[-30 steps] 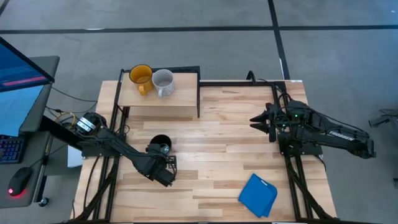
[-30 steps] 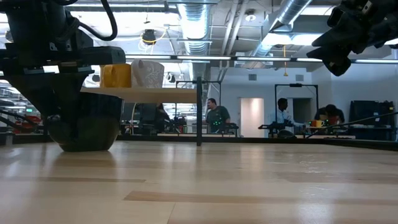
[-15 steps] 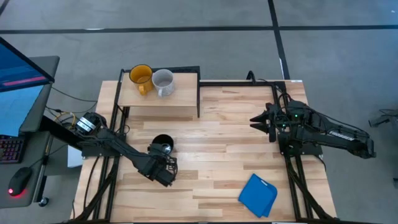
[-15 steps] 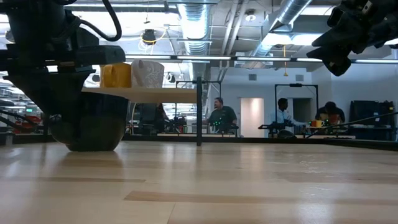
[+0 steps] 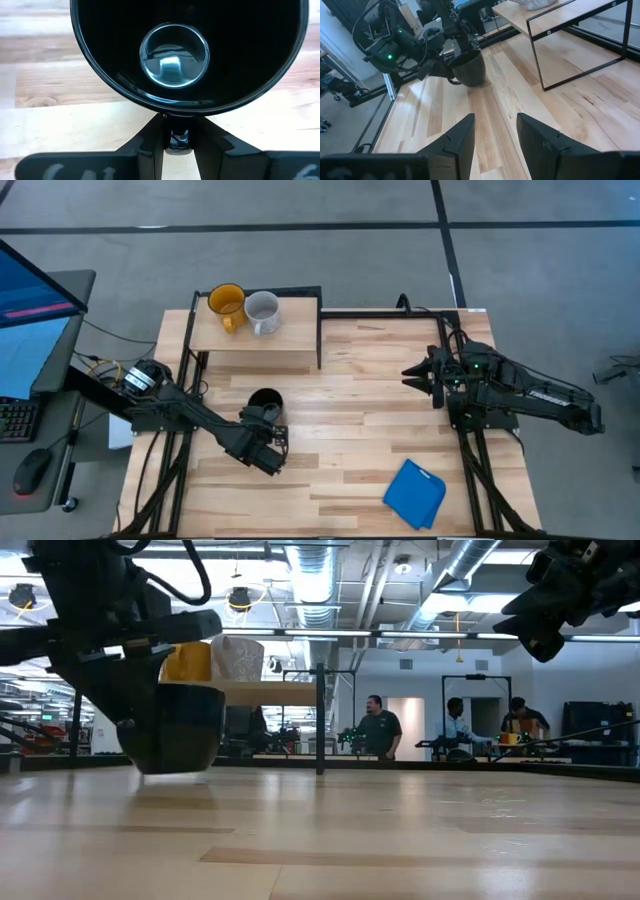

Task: Stack small to large cups/mugs on shelf
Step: Put the black mug on the shelf

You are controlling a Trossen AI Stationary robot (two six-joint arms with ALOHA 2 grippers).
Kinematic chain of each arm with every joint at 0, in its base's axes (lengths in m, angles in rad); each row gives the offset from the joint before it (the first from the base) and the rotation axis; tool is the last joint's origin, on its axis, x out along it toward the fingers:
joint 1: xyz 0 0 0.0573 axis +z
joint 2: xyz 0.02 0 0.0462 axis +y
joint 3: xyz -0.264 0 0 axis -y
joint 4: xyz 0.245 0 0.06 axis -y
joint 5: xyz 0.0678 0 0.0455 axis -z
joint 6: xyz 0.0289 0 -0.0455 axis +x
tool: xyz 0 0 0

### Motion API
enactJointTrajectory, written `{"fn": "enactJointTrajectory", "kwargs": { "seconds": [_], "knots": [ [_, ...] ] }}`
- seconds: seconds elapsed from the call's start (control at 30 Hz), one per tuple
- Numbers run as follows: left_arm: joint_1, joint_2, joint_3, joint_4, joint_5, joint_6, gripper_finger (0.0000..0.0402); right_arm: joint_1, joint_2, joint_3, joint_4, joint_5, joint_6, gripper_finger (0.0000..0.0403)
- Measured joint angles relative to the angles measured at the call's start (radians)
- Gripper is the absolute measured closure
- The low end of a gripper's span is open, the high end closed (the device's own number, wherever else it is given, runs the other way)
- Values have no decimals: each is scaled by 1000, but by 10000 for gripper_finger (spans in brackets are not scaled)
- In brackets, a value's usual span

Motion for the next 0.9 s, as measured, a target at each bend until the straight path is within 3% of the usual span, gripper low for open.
{"fn": "enactJointTrajectory", "kwargs": {
  "seconds": [0.2,0.43,0.6,0.9],
  "knots": [
    [-1,-2,104,-107,-114,12,337,0,0,0,0,0,0,234],
    [9,-8,322,-353,-211,55,337,0,0,0,0,0,-1,234],
    [69,-9,471,-499,-198,131,337,0,0,0,-1,0,-1,234],
    [247,-8,576,-483,-157,351,337,0,0,0,0,-35,-1,234]
  ]
}}
